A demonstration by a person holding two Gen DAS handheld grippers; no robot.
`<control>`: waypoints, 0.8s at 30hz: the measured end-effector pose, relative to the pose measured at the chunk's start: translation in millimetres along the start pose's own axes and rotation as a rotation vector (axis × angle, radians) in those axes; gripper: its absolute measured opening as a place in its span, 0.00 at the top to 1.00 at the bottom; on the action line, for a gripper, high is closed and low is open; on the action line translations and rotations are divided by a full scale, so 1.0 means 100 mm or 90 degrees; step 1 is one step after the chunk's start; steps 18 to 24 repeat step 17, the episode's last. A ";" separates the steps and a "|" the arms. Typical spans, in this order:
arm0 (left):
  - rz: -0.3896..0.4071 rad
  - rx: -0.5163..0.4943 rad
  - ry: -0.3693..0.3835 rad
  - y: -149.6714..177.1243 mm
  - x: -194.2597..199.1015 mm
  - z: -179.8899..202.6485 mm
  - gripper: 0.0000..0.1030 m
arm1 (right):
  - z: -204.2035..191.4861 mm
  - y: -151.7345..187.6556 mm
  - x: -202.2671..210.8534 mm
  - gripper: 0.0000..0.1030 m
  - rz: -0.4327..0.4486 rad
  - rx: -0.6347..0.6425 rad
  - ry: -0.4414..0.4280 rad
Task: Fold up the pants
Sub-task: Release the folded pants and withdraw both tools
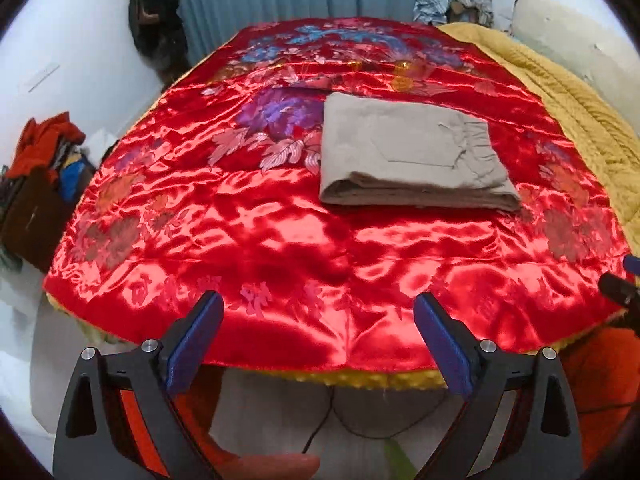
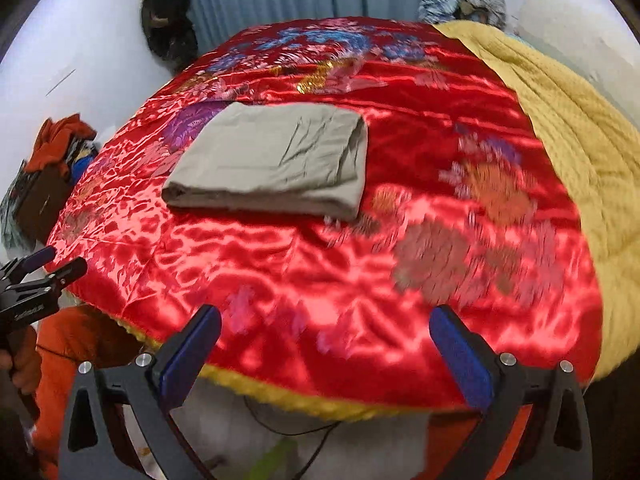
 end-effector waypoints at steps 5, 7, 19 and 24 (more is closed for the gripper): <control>0.011 -0.007 0.000 -0.02 0.02 0.05 0.06 | -0.07 0.01 0.13 0.00 0.016 0.025 0.035; 0.011 -0.010 0.004 -0.03 0.01 0.07 0.06 | -0.10 -0.02 0.18 0.00 0.024 0.040 0.049; 0.044 -0.013 0.008 -0.03 0.18 0.13 0.06 | -0.20 -0.06 0.30 0.00 0.043 0.048 0.044; 0.044 -0.013 0.008 -0.03 0.18 0.13 0.06 | -0.20 -0.06 0.30 0.00 0.043 0.048 0.044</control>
Point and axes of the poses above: each gripper's, at about its wrist camera, not at the fingertips, and x roughly against the way its jaws point, z to its right, y to its underside, the point moved 8 cm from there along -x, roughly the way its jaws point
